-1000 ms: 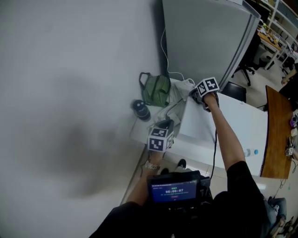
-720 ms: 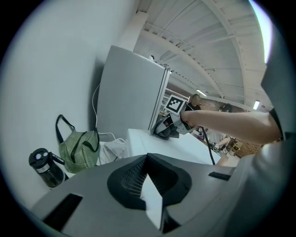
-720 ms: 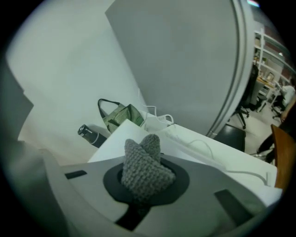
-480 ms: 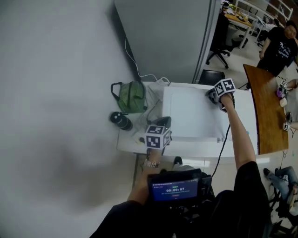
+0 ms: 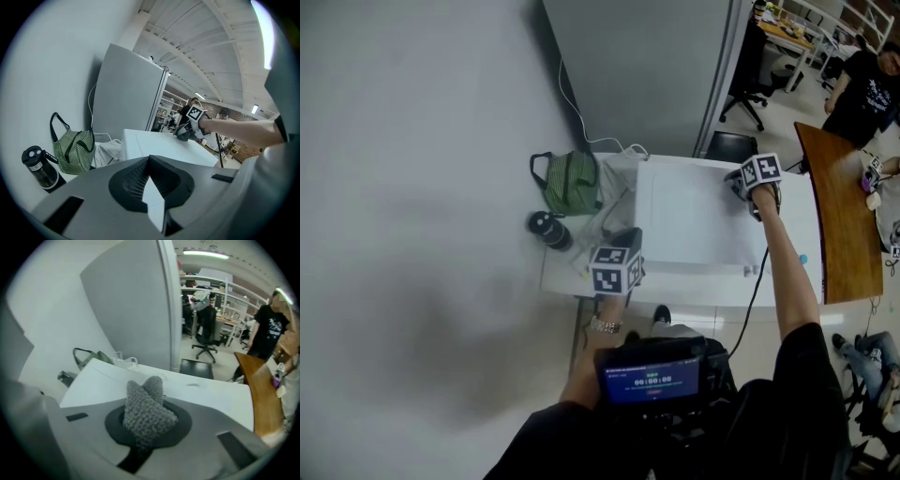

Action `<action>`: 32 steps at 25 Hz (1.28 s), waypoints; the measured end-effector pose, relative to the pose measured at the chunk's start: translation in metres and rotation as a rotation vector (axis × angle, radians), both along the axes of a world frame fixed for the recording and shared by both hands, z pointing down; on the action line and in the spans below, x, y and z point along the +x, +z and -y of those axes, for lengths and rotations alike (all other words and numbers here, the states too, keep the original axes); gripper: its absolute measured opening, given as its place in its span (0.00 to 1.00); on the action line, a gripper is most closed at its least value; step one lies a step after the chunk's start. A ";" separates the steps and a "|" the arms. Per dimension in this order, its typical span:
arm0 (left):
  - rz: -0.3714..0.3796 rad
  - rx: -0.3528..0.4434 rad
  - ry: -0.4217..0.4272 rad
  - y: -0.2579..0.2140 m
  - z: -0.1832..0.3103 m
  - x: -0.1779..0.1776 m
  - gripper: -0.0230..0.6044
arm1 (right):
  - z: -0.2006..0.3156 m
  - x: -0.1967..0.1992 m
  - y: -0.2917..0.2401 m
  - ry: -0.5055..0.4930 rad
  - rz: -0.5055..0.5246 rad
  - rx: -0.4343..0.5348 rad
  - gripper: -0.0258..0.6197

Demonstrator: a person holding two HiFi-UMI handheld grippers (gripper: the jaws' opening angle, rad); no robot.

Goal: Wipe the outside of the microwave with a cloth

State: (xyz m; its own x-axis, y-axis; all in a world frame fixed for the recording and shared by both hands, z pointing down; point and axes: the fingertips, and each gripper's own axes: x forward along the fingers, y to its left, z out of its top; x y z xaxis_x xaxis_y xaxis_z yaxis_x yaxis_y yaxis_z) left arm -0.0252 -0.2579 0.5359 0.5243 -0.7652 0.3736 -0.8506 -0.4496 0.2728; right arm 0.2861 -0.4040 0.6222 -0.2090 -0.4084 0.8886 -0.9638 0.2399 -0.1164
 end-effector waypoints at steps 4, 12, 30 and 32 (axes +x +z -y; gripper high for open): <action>0.009 -0.007 -0.029 0.003 -0.004 -0.011 0.04 | -0.011 -0.174 -0.021 -0.240 0.193 0.072 0.06; 0.021 -0.006 -0.035 0.002 -0.011 -0.014 0.04 | -0.055 -0.290 0.008 -0.425 0.168 -0.058 0.06; 0.008 0.002 0.082 0.000 -0.018 0.037 0.04 | -0.090 0.109 0.010 0.173 0.080 0.007 0.06; 0.012 0.002 0.074 0.000 -0.021 0.034 0.04 | -0.091 0.109 0.011 0.170 -0.018 -0.005 0.06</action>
State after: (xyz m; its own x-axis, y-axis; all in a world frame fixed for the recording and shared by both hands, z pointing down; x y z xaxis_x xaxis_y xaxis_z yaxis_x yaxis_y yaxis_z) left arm 0.0084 -0.2373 0.5355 0.5752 -0.7251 0.3787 -0.8180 -0.5123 0.2616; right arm 0.3951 -0.3126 0.6331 -0.1218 -0.4322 0.8935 -0.9923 0.0731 -0.1000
